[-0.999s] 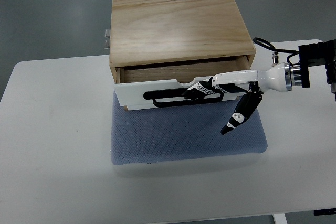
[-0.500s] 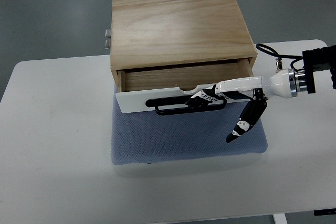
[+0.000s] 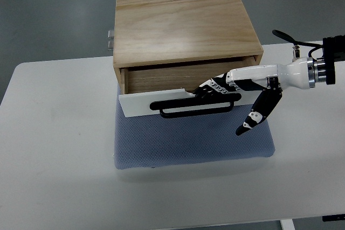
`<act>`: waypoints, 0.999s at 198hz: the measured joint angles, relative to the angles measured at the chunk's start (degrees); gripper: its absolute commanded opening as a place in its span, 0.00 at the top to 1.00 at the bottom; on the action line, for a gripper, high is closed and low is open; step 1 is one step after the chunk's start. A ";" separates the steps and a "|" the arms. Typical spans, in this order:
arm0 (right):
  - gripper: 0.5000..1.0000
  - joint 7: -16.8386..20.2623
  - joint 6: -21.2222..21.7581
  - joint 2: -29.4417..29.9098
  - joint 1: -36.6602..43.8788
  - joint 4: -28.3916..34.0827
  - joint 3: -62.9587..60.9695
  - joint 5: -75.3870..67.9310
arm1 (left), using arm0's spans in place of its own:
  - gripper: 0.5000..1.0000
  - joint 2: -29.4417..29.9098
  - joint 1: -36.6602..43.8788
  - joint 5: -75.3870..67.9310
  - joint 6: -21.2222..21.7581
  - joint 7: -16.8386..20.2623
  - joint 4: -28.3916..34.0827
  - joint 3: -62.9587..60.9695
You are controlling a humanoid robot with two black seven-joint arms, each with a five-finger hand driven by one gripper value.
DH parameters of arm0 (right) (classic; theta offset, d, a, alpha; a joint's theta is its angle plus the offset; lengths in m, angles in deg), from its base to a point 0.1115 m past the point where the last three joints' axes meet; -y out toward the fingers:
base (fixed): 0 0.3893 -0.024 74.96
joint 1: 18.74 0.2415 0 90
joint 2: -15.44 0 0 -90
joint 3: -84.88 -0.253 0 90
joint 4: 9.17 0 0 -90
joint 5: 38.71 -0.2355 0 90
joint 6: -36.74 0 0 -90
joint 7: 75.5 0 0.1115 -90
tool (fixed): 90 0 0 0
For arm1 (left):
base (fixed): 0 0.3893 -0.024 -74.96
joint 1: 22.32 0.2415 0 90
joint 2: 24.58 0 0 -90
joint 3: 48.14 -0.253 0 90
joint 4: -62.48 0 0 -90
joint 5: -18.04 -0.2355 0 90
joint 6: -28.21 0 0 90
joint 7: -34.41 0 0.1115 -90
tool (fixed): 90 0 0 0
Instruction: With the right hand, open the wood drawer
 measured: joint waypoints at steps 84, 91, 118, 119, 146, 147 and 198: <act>0.11 2.82 -0.01 -5.36 4.92 2.25 -0.18 -6.32 | 0.00 0.00 0.00 0.00 0.00 -0.03 0.00 0.00; 0.11 2.82 -0.01 -6.11 5.90 2.04 -0.35 -7.41 | 0.00 0.00 0.00 0.00 0.00 -0.03 0.00 0.00; 0.11 2.31 -0.01 -8.51 9.08 -1.57 -2.22 -11.62 | 0.00 0.00 0.01 0.00 0.00 -0.03 0.00 0.00; 0.11 2.29 -0.01 -8.55 9.16 -1.83 -2.39 -11.81 | 0.00 0.00 0.01 0.00 0.00 -0.03 0.00 0.00; 0.11 2.06 -0.02 -7.88 9.91 -11.29 -7.60 -17.72 | 0.00 0.00 0.00 0.00 0.00 -0.03 0.00 0.00; 0.11 2.06 -0.02 -7.79 9.91 -11.65 -7.78 -17.92 | 0.00 0.00 0.00 0.00 0.00 -0.03 0.00 0.00; 0.12 1.42 -0.02 -1.76 2.64 -24.55 -14.79 -26.53 | 0.00 0.00 0.00 0.00 0.00 -0.01 0.00 0.00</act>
